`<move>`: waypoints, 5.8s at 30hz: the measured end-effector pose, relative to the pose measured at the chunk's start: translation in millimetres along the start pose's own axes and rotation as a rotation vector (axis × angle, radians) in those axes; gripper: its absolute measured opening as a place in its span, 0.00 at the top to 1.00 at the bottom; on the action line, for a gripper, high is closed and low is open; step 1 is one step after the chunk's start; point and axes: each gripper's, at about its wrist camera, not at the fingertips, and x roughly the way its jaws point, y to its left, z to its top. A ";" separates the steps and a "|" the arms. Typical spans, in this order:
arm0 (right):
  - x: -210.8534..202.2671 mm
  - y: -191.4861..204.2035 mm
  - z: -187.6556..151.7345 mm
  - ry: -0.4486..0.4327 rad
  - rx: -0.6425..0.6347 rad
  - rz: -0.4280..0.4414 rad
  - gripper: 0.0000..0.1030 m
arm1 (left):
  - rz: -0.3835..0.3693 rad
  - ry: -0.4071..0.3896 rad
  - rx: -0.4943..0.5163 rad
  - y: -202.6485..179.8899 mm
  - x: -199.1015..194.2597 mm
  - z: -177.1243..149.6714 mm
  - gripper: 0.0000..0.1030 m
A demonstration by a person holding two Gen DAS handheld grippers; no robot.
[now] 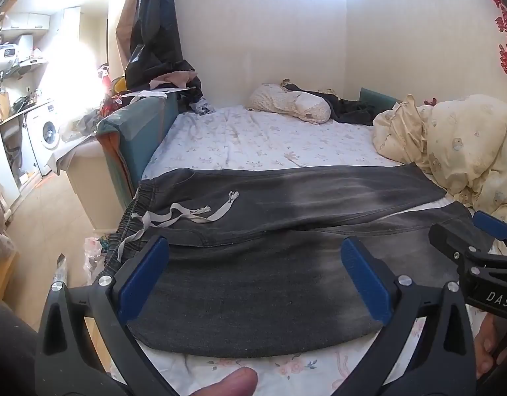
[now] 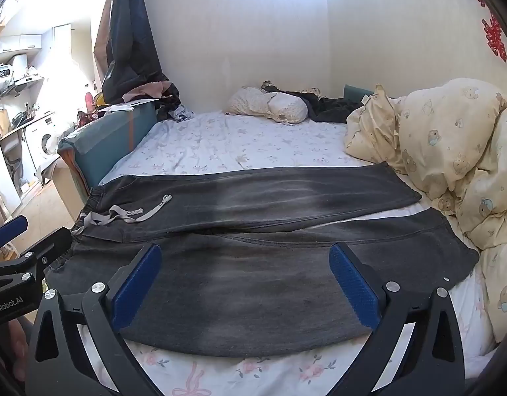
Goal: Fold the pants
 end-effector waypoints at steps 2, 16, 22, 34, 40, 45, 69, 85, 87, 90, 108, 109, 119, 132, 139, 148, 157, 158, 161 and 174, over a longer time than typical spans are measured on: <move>1.3 0.7 -1.4 0.000 0.001 0.000 0.00 | 0.001 -0.001 0.000 -0.9 0.4 0.4 0.00; -0.5 -1.1 -1.0 -0.007 -0.001 0.004 0.00 | 0.007 -0.012 0.007 -3.0 -3.1 1.5 0.00; -0.6 0.7 -0.7 -0.005 -0.002 0.003 0.00 | 0.007 -0.011 0.004 -2.9 -1.8 1.6 0.00; -0.6 0.6 -1.1 -0.003 -0.005 0.003 0.00 | 0.005 0.001 -0.022 3.6 -0.9 1.3 0.00; 0.5 0.5 -2.1 0.003 -0.009 0.000 0.00 | 0.005 -0.002 -0.021 4.1 -1.5 1.9 0.00; 1.6 -0.1 -4.0 0.010 -0.016 0.000 0.00 | 0.007 0.000 -0.024 4.4 -1.9 2.2 0.00; 4.4 2.1 -3.9 0.020 -0.019 -0.002 0.00 | 0.009 0.007 -0.022 11.0 -2.8 -1.1 0.00; 15.1 -2.2 1.2 0.046 0.011 0.060 0.00 | 0.032 0.088 -0.006 31.7 3.0 15.2 0.00; 19.9 -5.3 3.0 0.049 0.008 0.064 0.00 | 0.050 0.118 -0.026 46.9 9.5 20.6 0.00; 30.6 -13.4 6.1 0.075 0.021 0.059 0.00 | 0.140 0.163 -0.093 88.0 22.3 25.6 0.00; 61.1 -24.6 -1.1 0.218 0.059 0.035 0.00 | 0.283 0.628 -0.917 261.0 137.2 -134.5 0.30; 62.0 -24.9 -2.6 0.222 0.053 0.027 0.00 | 0.244 0.622 -0.944 260.9 141.7 -137.5 0.36; 70.7 -42.9 -7.2 0.265 0.131 0.023 0.00 | 0.188 0.379 -0.699 217.6 106.5 -47.4 0.89; 131.6 -42.8 -118.5 0.745 0.657 0.342 0.00 | 0.216 0.449 -0.755 222.9 113.1 -50.4 0.89; 151.1 -148.0 -125.4 0.618 0.968 0.013 0.00 | 0.217 0.475 -0.808 229.7 116.1 -57.5 0.89; 149.7 -299.5 -85.9 0.397 1.229 -0.242 0.02 | 0.213 0.478 -0.802 232.0 115.4 -57.6 0.89; 117.3 -421.7 -83.1 0.373 1.199 -0.519 0.61 | 0.267 0.497 -0.735 224.6 118.0 -48.1 0.89; 108.6 -432.0 -86.7 0.348 1.226 -0.532 0.69 | 0.273 0.503 -0.731 224.2 118.2 -48.2 0.89; 87.5 -441.3 -86.5 0.285 1.244 -0.605 0.89 | 0.286 0.525 -0.747 225.0 119.8 -47.1 0.89; 79.2 -427.6 87.4 -0.043 0.874 -0.586 0.99 | 0.198 0.510 -0.742 238.2 124.1 29.6 0.91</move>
